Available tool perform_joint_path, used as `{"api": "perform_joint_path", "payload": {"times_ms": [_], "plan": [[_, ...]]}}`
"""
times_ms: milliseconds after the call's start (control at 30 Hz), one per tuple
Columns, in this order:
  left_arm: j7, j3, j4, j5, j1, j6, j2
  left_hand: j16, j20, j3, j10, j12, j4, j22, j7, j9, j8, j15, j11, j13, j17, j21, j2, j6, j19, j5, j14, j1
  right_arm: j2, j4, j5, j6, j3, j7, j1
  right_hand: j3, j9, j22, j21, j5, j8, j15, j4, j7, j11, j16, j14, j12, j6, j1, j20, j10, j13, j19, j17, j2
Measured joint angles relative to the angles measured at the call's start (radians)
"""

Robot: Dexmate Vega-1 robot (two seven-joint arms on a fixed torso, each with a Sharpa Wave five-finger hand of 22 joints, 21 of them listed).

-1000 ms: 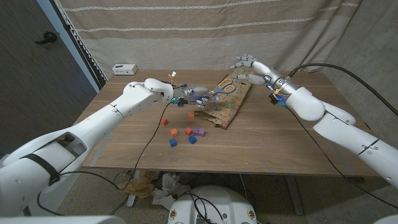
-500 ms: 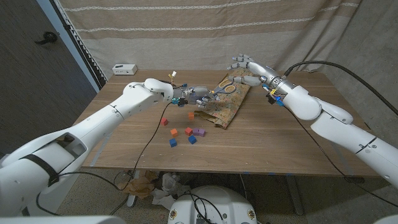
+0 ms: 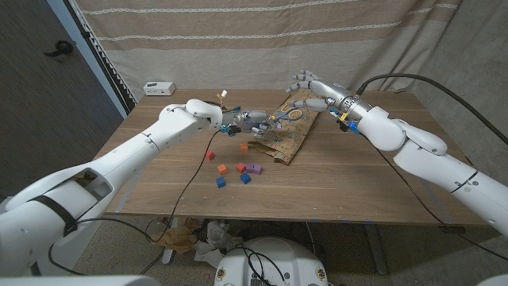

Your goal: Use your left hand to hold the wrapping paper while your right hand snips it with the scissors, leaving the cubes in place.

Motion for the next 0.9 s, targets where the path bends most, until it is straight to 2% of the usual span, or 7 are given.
{"api": "perform_joint_path", "payload": {"times_ms": [200, 267, 367, 633, 833, 900], "plan": [[-0.003, 0.002, 0.001, 0.004, -0.004, 0.0, -0.001, 0.0, 0.004, 0.0, -0.001, 0.0, 0.0, -0.003, 0.0, 0.0, 0.0, 0.0, 0.001, 0.0, 0.0, 0.0, 0.003, 0.0, -0.008, 0.0, 0.0, -0.003, -0.002, -0.007, -0.036, -0.016, -0.009, 0.01, 0.009, 0.013, 0.005, 0.0, 0.0, -0.008, 0.008, 0.0, 0.002, 0.022, 0.005, 0.0, 0.0, 0.0, -0.004, 0.018, 0.0, -0.005, 0.0, 0.0, 0.0, 0.007], [-0.004, 0.003, 0.001, 0.007, -0.005, 0.0, -0.001, 0.0, 0.004, 0.0, -0.001, 0.0, 0.0, -0.002, 0.0, 0.0, 0.0, 0.0, 0.001, 0.0, 0.0, 0.0, 0.003, 0.0, -0.008, 0.0, 0.0, -0.003, -0.004, -0.013, -0.052, -0.022, -0.016, 0.015, 0.017, 0.025, 0.011, 0.0, 0.0, -0.017, 0.001, 0.002, 0.002, 0.041, 0.015, 0.0, -0.002, -0.003, -0.025, 0.037, 0.0, -0.015, 0.0, 0.0, 0.0, 0.005], [-0.007, 0.005, 0.001, 0.009, -0.007, 0.0, -0.001, 0.0, 0.004, 0.0, -0.001, 0.0, 0.0, -0.006, 0.0, 0.004, 0.0, 0.0, 0.001, 0.0, 0.0, 0.0, 0.003, 0.0, -0.007, 0.0, 0.0, -0.003, -0.006, -0.016, -0.07, -0.028, -0.021, 0.019, 0.021, 0.028, 0.014, 0.0, 0.0, -0.022, -0.002, 0.007, 0.006, 0.05, 0.021, 0.0, -0.007, -0.006, -0.047, 0.042, 0.0, -0.021, 0.0, 0.0, 0.0, 0.0], [-0.01, 0.006, 0.003, 0.012, -0.008, 0.0, -0.003, 0.0, 0.004, 0.0, -0.007, 0.0, 0.0, -0.005, 0.0, 0.004, 0.0, 0.0, -0.001, 0.0, 0.0, 0.0, 0.004, 0.0, -0.007, 0.0, 0.0, -0.004, -0.01, -0.027, -0.118, -0.041, -0.031, 0.025, 0.03, 0.037, 0.028, 0.0, 0.0, -0.039, -0.002, 0.015, 0.015, 0.046, 0.017, 0.0, 0.0, -0.006, -0.043, 0.052, 0.0, -0.025, 0.0, 0.0, 0.001, 0.0], [-0.01, 0.006, 0.003, 0.013, -0.008, 0.0, -0.005, 0.0, 0.004, 0.0, -0.007, 0.0, 0.0, -0.006, 0.0, 0.002, 0.0, 0.0, 0.0, 0.0, 0.0, 0.0, 0.004, 0.0, -0.007, 0.0, 0.0, -0.004, -0.014, -0.037, -0.157, -0.049, -0.036, 0.029, 0.034, 0.045, 0.041, 0.0, 0.0, -0.049, 0.021, 0.014, 0.023, 0.033, 0.019, 0.0, 0.0, -0.006, -0.001, 0.057, 0.0, -0.015, 0.0, 0.0, 0.003, -0.005], [-0.01, 0.006, 0.003, 0.013, -0.008, 0.0, -0.005, 0.0, 0.004, 0.0, -0.007, 0.0, 0.0, -0.005, 0.0, 0.004, 0.0, 0.0, 0.0, 0.0, 0.0, 0.0, 0.004, 0.0, -0.007, 0.0, 0.0, -0.004, -0.014, -0.037, -0.172, -0.052, -0.036, 0.032, 0.034, 0.049, 0.042, 0.0, 0.0, -0.051, 0.025, 0.02, 0.019, 0.033, 0.017, 0.0, 0.005, -0.006, 0.002, 0.057, 0.0, -0.014, 0.0, 0.0, 0.003, -0.005]]}}
